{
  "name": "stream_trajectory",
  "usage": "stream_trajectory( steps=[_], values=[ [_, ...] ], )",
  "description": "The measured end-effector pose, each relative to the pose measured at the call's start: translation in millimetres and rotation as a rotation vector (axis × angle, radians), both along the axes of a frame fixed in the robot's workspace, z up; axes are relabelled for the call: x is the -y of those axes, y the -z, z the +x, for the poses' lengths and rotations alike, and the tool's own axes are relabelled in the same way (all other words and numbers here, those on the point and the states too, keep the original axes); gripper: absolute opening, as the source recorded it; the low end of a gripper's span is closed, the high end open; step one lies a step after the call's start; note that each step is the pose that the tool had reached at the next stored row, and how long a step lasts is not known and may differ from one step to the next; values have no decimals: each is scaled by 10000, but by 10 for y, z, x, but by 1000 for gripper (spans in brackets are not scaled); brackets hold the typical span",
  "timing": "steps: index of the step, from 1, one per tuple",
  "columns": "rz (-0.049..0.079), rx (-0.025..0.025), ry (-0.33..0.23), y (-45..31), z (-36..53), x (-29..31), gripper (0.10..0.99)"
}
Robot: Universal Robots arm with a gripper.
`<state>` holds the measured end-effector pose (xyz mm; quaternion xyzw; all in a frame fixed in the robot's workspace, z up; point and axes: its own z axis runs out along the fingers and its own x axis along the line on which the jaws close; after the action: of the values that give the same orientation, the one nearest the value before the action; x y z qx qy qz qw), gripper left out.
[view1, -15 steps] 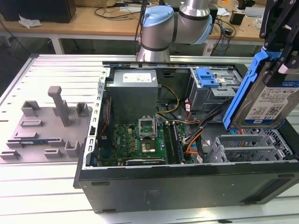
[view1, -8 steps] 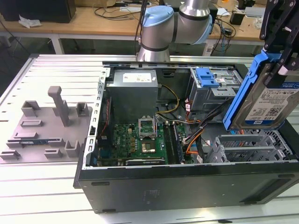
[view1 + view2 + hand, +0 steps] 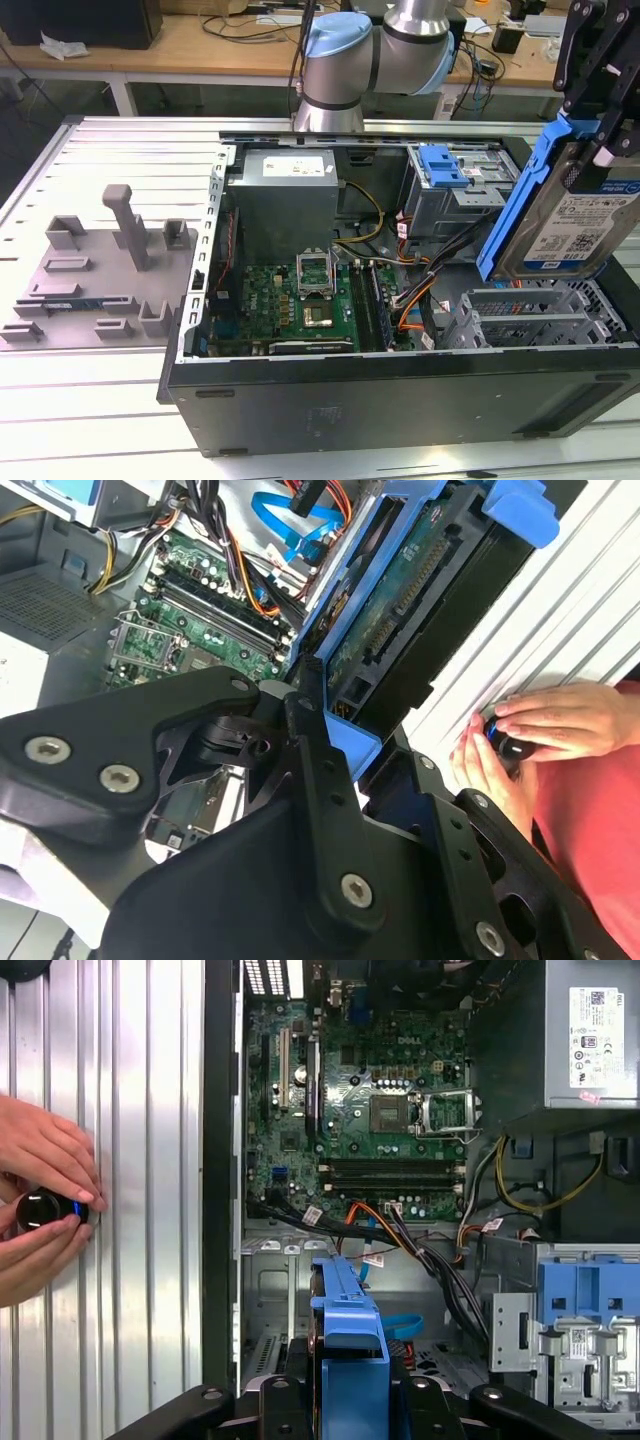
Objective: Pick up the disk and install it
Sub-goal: 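Insert the disk into the insertion slot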
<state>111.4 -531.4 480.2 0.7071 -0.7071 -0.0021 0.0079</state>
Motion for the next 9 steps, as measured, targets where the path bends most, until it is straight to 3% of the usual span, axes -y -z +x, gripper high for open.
stream_trajectory(
  steps=[9],
  values=[
    [-1, 0, -29, 56, 1, 21, 369]
  ],
)
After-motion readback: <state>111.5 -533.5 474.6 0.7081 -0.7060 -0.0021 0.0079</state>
